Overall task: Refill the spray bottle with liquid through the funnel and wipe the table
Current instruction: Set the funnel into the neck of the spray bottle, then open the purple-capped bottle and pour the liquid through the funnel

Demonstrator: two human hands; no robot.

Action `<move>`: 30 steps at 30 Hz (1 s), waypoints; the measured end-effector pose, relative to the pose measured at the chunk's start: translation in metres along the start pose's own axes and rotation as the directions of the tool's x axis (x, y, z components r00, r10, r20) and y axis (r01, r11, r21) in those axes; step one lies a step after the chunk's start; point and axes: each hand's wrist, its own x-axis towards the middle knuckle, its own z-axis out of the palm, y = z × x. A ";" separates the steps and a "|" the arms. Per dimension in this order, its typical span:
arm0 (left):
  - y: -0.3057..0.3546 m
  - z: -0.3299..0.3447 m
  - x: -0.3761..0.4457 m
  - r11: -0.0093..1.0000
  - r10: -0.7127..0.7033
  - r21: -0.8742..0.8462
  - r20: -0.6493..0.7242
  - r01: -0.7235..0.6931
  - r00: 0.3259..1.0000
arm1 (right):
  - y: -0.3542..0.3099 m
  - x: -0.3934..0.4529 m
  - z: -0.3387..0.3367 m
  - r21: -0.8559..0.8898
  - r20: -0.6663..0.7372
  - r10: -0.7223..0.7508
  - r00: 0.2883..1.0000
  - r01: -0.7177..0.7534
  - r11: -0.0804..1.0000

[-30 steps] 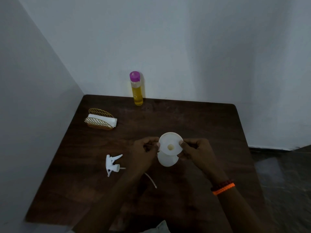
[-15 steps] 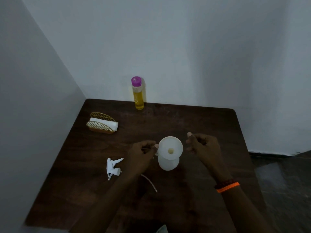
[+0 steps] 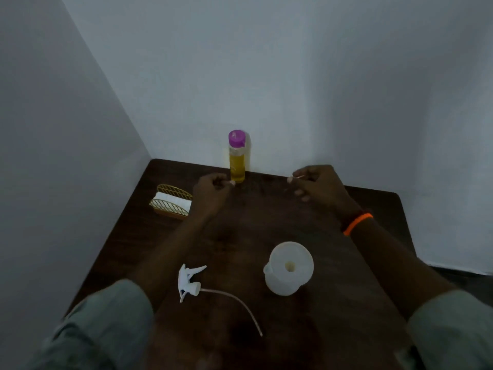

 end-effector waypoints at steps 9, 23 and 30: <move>0.004 0.016 0.117 0.983 0.172 0.076 -0.038 -0.169 0.984 | 0.003 0.116 0.080 -0.215 0.156 -0.050 0.986 0.083 0.973; 0.012 0.019 0.116 0.921 0.387 -0.078 0.054 -0.383 0.920 | -0.010 0.127 0.111 -0.113 0.209 -0.200 0.957 0.227 0.967; 0.032 -0.005 0.061 0.906 0.398 -0.179 0.058 -0.383 0.916 | -0.032 0.071 0.087 -0.023 0.256 -0.290 0.922 0.305 0.952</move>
